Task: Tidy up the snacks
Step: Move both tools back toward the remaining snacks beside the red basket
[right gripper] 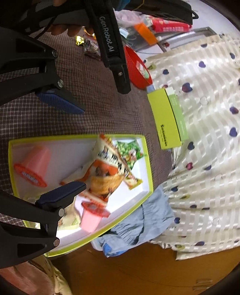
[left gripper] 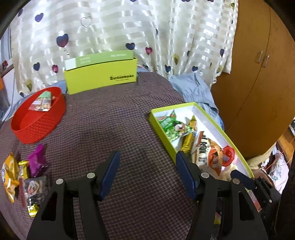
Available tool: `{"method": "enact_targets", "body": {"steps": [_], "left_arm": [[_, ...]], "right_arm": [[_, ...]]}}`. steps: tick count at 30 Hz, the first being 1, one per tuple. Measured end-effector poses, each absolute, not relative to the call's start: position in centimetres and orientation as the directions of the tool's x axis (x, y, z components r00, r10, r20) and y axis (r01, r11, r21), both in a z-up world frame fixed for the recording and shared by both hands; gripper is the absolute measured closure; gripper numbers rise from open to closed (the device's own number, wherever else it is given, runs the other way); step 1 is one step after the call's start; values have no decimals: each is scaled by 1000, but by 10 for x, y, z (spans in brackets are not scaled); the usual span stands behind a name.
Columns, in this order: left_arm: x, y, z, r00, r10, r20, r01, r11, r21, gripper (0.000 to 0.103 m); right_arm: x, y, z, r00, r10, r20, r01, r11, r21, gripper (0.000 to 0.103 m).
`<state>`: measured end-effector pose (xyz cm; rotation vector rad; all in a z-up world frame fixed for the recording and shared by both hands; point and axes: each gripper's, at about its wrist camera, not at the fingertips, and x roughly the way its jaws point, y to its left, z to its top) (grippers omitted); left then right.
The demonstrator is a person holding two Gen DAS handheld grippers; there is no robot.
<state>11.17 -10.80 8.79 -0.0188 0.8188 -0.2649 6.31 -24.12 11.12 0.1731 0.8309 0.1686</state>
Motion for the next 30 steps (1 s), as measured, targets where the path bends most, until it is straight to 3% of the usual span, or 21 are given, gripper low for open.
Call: {"method": "enact_targets", "body": {"steps": [13,30], "left_arm": [[91,-54,87,680,-129,-722,82,992,-99,39],[60,64,70,689,-14,-724,-159,972,-170,39]], "right_arm": [[80,-192,118,647,298,-702,-222,954,200,25],[113,-95,111,520,464,-717,-411,872,267,22]]}}
